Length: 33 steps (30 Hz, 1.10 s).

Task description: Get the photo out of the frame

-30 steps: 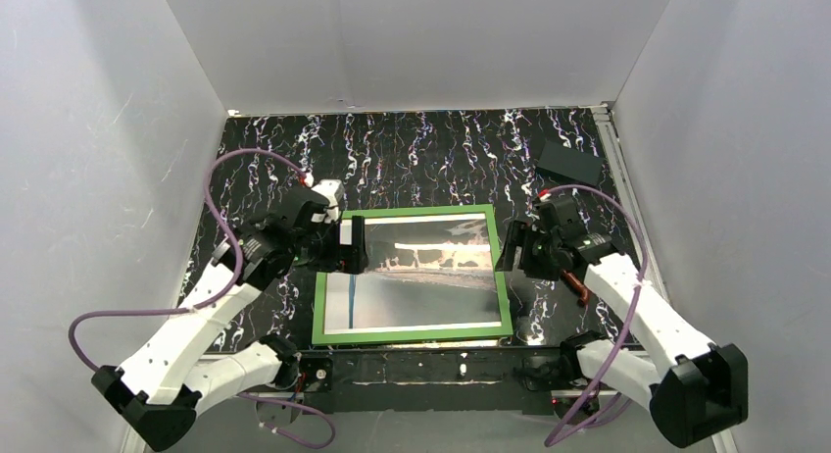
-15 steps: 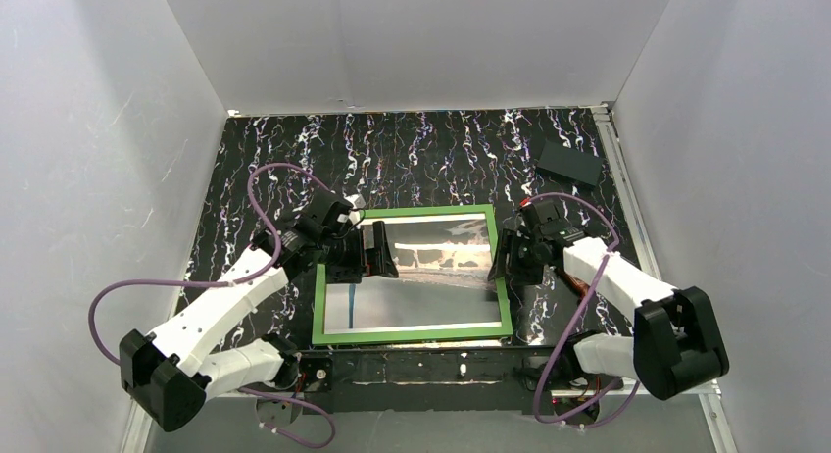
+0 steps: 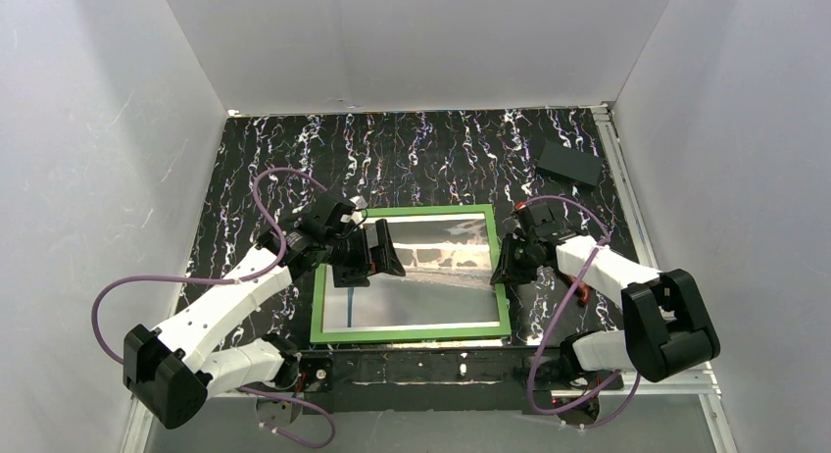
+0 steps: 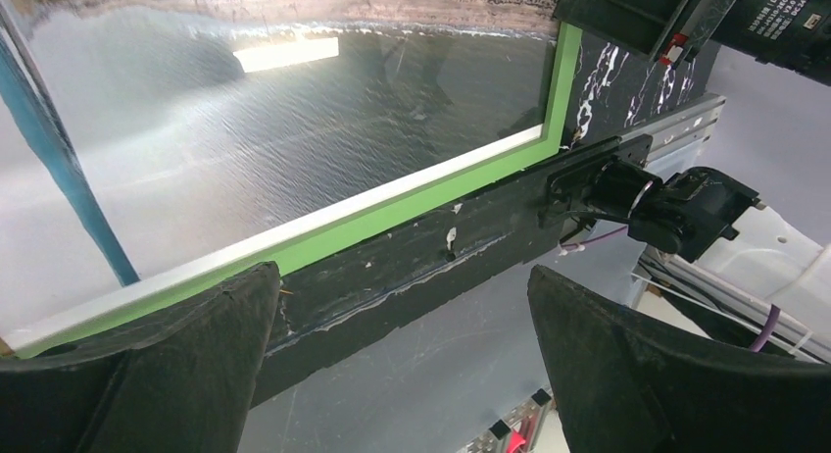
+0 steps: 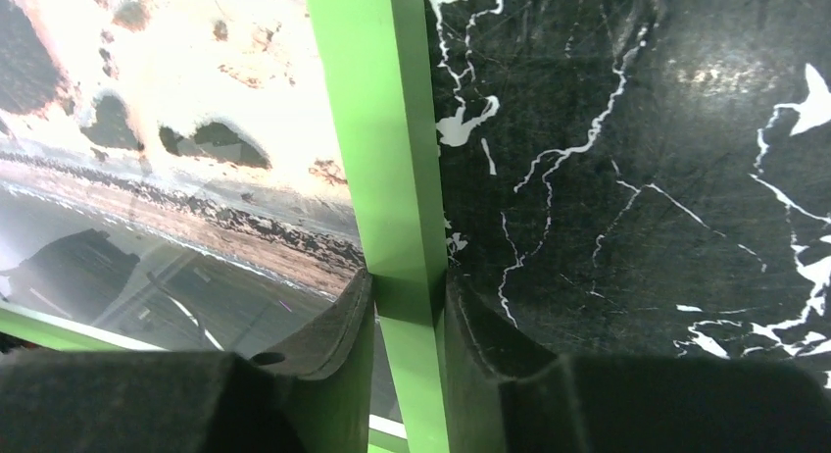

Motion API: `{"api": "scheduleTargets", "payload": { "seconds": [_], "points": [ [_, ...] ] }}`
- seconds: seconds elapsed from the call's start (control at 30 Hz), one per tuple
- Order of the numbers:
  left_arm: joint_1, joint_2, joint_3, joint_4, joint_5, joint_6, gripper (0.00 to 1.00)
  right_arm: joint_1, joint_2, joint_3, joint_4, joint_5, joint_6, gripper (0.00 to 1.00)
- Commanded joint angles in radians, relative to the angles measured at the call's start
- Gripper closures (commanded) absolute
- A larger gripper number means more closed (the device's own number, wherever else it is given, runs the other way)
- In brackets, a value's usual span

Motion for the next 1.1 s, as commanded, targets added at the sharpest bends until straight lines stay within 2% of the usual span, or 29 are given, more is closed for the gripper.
{"api": "scheduleTargets", "payload": {
  "seconds": [0.0,0.13,0.33,0.53,0.73,0.9,1.07],
  "points": [
    [-0.002,-0.005,-0.024,-0.051,0.031,-0.057,0.00,0.011,0.004,-0.018,0.074,-0.034,0.028,0.77],
    [-0.002,-0.015,-0.023,-0.087,-0.024,-0.142,0.00,0.010,-0.015,0.005,0.081,-0.062,0.095,0.99],
    [-0.002,-0.052,-0.043,-0.152,-0.143,-0.299,0.00,-0.036,0.012,0.071,0.074,-0.078,0.194,0.99],
    [-0.002,-0.128,-0.176,-0.039,-0.196,-0.411,0.00,-0.089,0.018,0.099,0.152,-0.215,0.301,0.99],
    [-0.002,-0.171,-0.367,0.262,-0.275,-0.475,0.00,-0.090,0.037,0.112,0.235,-0.325,0.411,0.99],
    [-0.002,-0.123,-0.561,0.705,-0.323,-0.582,0.00,-0.091,0.020,0.081,0.292,-0.371,0.466,0.99],
    [-0.003,-0.030,-0.594,0.904,-0.322,-0.574,0.00,-0.089,0.007,0.062,0.317,-0.399,0.490,0.99]
  ]
}}
